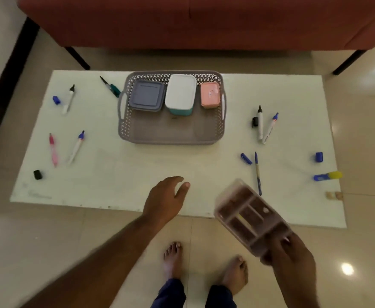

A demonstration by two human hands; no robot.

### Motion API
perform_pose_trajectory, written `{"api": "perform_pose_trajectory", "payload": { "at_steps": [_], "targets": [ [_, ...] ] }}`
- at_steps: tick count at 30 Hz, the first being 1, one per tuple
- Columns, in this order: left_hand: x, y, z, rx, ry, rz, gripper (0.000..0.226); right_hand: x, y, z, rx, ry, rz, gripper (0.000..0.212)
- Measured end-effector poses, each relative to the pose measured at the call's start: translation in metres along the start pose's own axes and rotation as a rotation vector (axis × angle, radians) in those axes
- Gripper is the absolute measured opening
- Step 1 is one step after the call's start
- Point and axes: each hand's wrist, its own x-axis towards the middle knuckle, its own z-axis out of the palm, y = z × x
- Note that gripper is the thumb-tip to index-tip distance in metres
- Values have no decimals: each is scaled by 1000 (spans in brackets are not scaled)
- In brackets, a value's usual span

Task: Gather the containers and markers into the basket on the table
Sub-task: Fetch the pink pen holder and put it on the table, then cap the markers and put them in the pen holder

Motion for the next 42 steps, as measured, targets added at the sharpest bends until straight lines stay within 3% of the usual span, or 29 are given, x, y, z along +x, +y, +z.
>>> {"api": "perform_pose_trajectory", "payload": {
  "at_steps": [3, 7, 10, 16, 23, 27, 30, 33, 36, 40, 42],
  "targets": [
    [-9, -13, -22, -185, 10, -97, 42, 23, -45, 42, -83, -147, -113, 37],
    [-9, -34, -26, -278, -103, -165, 58, 61, -76, 93, -200, -289, -153, 38],
    [-2, -46, -21, -273, -102, -205, 46, 79, -92, 114, -307, -324, -204, 38],
    [10, -41, -23, -420, -44, -233, 29, 94, -109, 132, -318, -287, -285, 53],
    [15, -37, -20, -402, -25, -226, 32, 95, -103, 135, -231, -275, -327, 58],
    [7, -33, -21, -465, 24, -247, 28, 91, -89, 125, -165, -193, -260, 80],
    [-9, -31, -19, -435, 116, -291, 38, 89, -70, 103, -149, -48, -233, 62],
    [-40, -20, -16, -219, 213, -194, 40, 93, -48, 76, -194, 113, -218, 37],
    [-69, 7, -6, -83, 167, -14, 23, 109, -30, 60, -287, 183, -207, 33],
    [-77, 40, 14, 15, 27, 262, 25, 138, -23, 60, -363, 50, -100, 51],
    [-65, 62, 21, 64, 30, 407, 31, 150, -26, 61, -380, -7, -92, 45]
  ]
}}
